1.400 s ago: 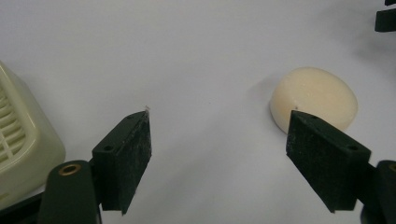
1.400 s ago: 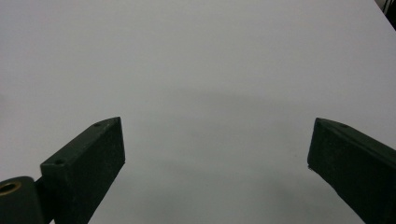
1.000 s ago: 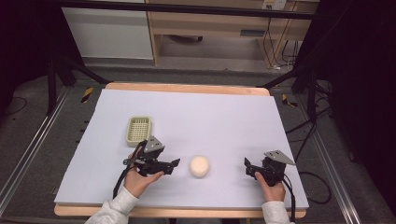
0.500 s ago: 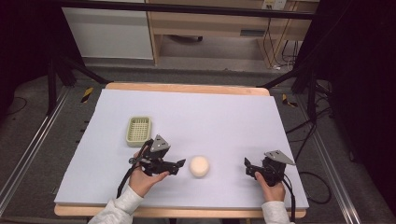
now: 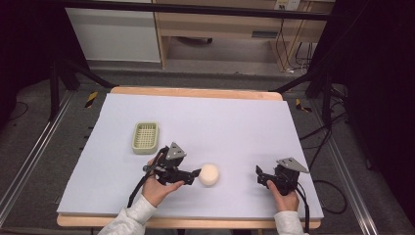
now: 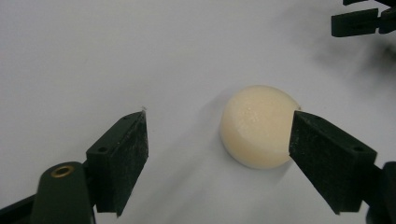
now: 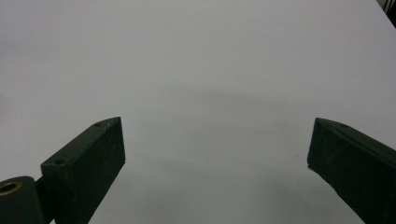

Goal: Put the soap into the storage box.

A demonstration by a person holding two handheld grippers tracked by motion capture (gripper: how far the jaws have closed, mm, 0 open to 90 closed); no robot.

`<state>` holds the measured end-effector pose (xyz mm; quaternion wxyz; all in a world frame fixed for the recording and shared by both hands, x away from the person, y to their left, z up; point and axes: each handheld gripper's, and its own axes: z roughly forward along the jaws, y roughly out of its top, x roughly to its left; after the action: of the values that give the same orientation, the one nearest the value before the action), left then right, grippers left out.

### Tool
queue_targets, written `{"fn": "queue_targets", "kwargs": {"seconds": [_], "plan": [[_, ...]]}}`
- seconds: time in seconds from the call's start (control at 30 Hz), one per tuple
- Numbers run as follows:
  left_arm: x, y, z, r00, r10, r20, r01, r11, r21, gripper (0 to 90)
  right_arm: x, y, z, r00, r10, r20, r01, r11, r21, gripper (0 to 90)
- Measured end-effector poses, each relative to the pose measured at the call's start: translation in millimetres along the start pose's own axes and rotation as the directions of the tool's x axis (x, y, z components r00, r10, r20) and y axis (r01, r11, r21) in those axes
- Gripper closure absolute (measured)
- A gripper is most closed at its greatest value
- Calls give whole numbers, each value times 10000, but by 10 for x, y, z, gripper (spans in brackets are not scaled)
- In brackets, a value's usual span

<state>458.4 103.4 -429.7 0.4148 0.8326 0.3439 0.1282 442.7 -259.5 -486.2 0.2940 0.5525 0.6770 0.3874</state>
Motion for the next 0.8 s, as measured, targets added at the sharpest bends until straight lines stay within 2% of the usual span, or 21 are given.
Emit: {"fn": "queue_targets", "kwargs": {"seconds": [0.37, 0.8], "plan": [[-94, 60, 76, 9998, 176, 137, -178, 9998, 95, 185, 1, 0, 0, 10000, -38, -14, 38, 10000, 30, 45], [-184, 77, 194, 9989, 446, 150, -453, 9980, 438, 174, 9, -2, -2, 10000, -69, 7, 69, 10000, 20, 45]]}}
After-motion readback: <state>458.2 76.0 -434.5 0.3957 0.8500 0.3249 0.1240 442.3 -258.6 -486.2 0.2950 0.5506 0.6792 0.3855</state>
